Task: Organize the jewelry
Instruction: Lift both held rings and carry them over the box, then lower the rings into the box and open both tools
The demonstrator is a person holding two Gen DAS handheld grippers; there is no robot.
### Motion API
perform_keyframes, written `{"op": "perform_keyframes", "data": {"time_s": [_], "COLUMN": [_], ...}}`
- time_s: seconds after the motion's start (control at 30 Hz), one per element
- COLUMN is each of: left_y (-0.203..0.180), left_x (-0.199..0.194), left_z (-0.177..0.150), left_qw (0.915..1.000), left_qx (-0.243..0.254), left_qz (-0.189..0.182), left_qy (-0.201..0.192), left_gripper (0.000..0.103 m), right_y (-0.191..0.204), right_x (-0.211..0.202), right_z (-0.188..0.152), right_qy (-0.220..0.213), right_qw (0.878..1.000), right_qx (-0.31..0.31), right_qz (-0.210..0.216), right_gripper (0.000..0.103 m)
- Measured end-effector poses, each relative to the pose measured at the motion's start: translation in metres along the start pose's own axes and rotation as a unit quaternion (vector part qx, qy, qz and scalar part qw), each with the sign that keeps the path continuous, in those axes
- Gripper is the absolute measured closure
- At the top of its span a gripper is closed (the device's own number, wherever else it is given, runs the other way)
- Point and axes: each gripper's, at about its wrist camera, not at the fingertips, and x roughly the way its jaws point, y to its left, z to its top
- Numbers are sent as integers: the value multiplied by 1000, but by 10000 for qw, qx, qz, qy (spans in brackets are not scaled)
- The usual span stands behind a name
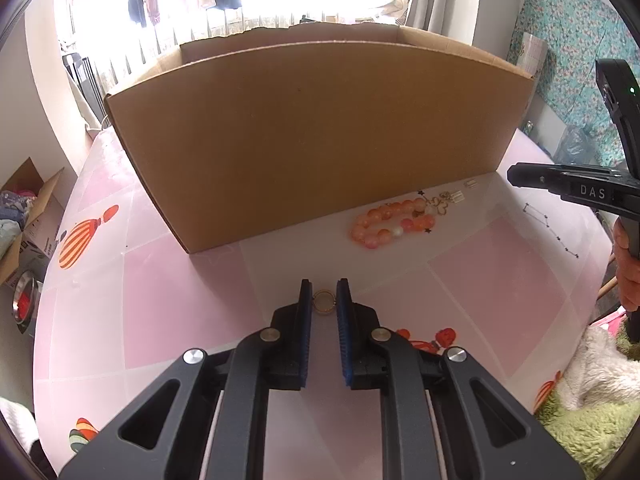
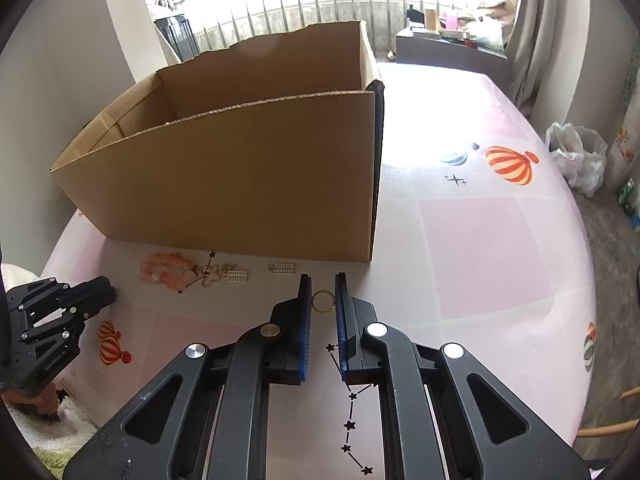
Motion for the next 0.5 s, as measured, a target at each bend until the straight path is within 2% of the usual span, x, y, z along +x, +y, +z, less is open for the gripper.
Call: {"op": "perform_keyframes", "data": {"time_s": [0.17,0.27,0.37,0.43,0.5], "left_y": [1,4,7,9,13], "left_x": [-28,-54,-84,-98,-100], "left_z": [4,13,34,53,76], "left_qw": [9998,9988,9943,9890,9867], "left_qx": [87,35,-18,3,-7], "left_qz": [-37,-195,-538,-895,-1108], "left_qy": [-202,-452,-917,-1175,-1191], "left_gripper": [91,91,91,91,91], "right_y": [9,9,18,28,32], "right_x": [-30,-54,-75,-89,-95], "right_z": [-8,4,25,46,66], "right_qy": [-176,-382,-759,-1022,-1205], "right_qw": [9996,9984,9946,9904,9868], "right_qx": [-83,-179,-389,-588,-768], "right_qz": [193,386,589,724,768], "right_gripper": [94,94,94,94,94]}}
